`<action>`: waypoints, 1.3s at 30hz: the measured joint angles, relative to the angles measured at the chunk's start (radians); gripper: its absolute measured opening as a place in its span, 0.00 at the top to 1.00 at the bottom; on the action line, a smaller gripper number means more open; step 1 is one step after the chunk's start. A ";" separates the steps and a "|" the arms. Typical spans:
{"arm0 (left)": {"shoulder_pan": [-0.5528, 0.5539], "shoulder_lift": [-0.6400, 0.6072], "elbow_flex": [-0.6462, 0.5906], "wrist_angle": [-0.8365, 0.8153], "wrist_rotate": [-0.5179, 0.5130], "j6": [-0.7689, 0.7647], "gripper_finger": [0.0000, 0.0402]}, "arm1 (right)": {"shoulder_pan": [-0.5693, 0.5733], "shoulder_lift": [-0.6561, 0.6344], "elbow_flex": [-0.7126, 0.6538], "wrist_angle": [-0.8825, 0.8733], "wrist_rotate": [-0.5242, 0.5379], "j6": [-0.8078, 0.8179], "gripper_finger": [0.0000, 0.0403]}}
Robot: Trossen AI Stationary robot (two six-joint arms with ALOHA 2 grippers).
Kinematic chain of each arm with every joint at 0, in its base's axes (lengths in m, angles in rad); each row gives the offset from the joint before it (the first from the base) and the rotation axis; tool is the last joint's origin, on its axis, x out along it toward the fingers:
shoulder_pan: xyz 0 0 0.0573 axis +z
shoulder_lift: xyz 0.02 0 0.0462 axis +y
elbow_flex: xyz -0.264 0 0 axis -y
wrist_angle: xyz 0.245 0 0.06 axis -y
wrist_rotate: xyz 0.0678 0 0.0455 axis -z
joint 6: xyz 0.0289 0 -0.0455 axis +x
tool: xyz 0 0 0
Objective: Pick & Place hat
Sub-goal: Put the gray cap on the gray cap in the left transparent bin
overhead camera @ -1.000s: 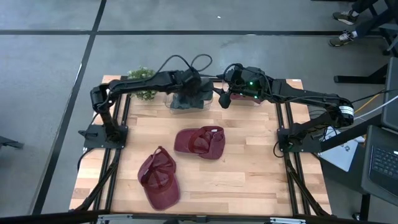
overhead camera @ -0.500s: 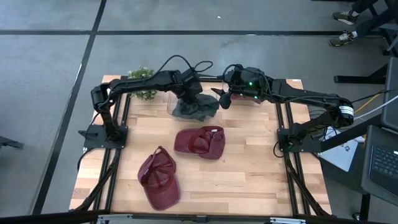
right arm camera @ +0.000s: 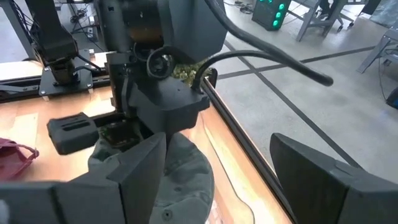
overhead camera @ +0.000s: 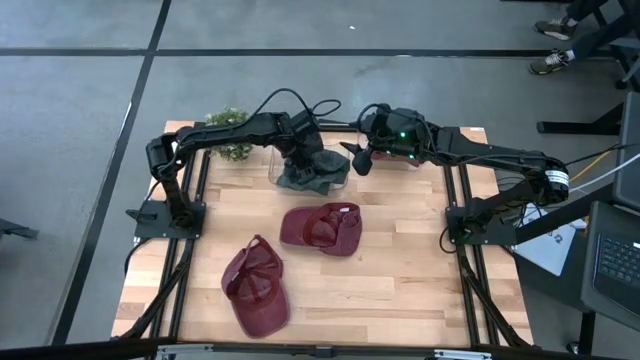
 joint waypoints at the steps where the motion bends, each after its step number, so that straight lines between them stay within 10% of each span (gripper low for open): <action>1: 0.002 0.000 0.000 -0.003 0.006 0.003 0.66 | 0.000 0.000 0.000 -0.007 0.000 0.000 0.29; 14: 0.088 -0.138 0.000 -0.034 0.046 0.040 0.45 | -0.002 0.000 0.000 -0.046 0.000 0.000 0.29; 39: -0.004 -0.091 -0.001 -0.071 -0.019 0.087 0.55 | -0.002 0.000 0.000 -0.076 0.000 0.031 0.29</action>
